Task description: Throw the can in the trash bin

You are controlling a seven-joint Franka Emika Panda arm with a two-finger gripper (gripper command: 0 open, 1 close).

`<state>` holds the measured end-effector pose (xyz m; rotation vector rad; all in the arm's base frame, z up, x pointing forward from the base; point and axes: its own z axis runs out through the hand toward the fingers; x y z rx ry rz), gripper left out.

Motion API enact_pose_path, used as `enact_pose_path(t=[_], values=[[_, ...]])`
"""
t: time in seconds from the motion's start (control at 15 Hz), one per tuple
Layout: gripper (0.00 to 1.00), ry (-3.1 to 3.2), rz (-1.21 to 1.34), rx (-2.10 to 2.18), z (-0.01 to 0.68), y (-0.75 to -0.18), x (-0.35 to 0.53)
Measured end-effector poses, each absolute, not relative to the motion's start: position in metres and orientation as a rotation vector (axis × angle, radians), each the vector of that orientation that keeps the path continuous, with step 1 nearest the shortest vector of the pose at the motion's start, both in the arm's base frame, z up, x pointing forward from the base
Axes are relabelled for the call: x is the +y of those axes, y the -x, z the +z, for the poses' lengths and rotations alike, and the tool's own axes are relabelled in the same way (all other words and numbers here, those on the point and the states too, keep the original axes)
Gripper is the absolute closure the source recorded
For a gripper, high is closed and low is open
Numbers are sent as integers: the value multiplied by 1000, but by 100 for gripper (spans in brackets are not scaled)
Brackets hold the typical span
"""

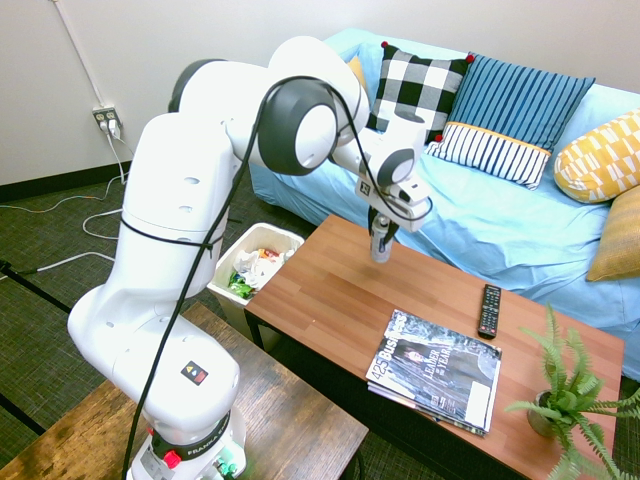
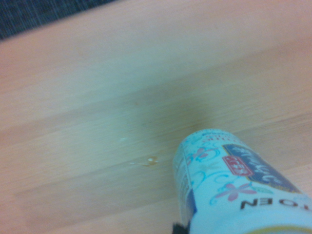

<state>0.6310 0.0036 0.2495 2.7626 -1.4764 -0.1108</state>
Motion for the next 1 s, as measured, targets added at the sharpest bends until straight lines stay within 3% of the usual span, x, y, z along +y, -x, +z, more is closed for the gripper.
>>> enact_pose_path(t=[0.33, 1.0], values=[[100, -2856, 48, -1319, 337, -617, 128], [100, -2955, 122, -1002, 322, -558, 325]])
